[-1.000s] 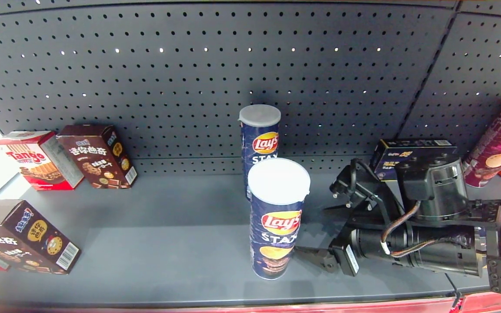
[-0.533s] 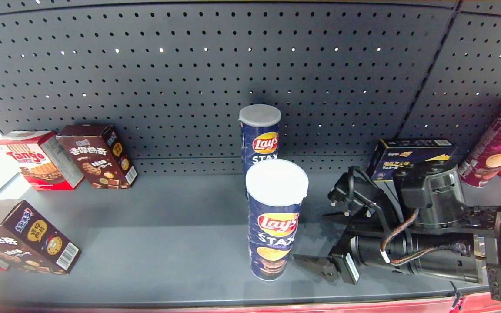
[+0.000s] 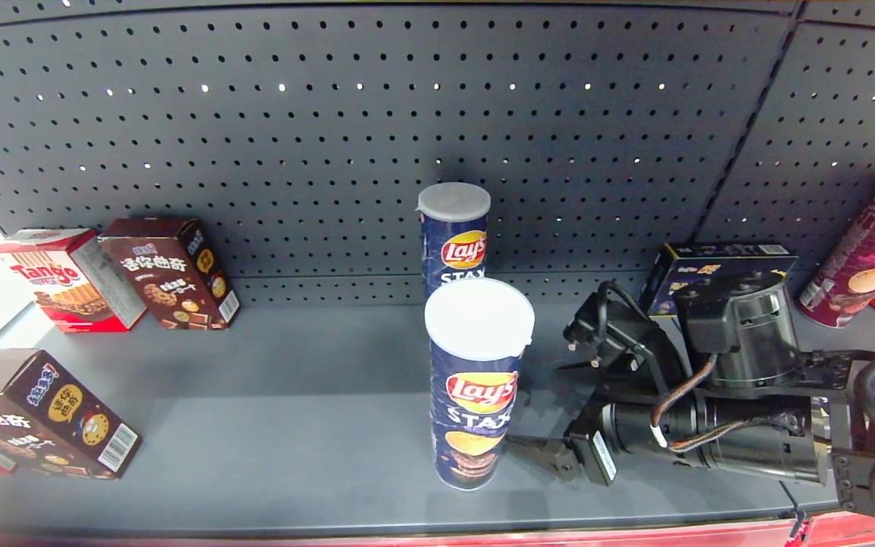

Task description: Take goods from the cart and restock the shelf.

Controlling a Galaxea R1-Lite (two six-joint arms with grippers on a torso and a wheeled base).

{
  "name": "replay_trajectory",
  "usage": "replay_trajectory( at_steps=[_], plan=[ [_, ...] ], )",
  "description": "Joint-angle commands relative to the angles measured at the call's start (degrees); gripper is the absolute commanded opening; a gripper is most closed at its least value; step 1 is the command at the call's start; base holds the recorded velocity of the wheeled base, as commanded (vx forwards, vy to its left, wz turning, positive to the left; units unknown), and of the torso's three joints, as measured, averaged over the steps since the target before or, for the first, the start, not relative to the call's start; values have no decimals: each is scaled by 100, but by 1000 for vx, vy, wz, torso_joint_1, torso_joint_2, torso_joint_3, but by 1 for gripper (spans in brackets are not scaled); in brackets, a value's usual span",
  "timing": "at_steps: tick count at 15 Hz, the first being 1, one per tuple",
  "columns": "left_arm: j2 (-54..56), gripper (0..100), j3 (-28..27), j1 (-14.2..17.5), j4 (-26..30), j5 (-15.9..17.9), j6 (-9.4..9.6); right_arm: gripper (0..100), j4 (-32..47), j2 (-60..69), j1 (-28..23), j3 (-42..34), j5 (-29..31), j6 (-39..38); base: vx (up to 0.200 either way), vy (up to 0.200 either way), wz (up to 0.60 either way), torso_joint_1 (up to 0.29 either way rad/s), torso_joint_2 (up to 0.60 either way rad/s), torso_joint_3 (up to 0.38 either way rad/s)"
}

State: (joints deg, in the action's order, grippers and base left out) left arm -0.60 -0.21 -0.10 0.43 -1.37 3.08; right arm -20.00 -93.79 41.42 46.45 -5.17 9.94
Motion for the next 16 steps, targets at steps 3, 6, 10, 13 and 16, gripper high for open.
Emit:
replay_trajectory(
  at_steps=[3,6,10,13,16],
  plan=[
    [-11,100,3,1,1,-4,-10,100,-3,-69,-3,14,-2,0,0,0,0,0,0,0],
    [-11,100,3,1,1,-4,-45,100,-3,-16,-29,-22,-2,-9,0,0,0,0,0,0],
    [-11,100,3,1,1,-4,-45,100,-3,-104,-3,84,-2,0,0,0,0,0,0,0],
    [-11,100,3,1,1,-4,-80,100,-3,-192,-3,128,-2,0,0,0,0,0,0,0],
    [-11,100,3,-8,1,-4,-80,100,-3,-209,-3,145,-10,0,0,0,0,0,0,0]
  ],
)
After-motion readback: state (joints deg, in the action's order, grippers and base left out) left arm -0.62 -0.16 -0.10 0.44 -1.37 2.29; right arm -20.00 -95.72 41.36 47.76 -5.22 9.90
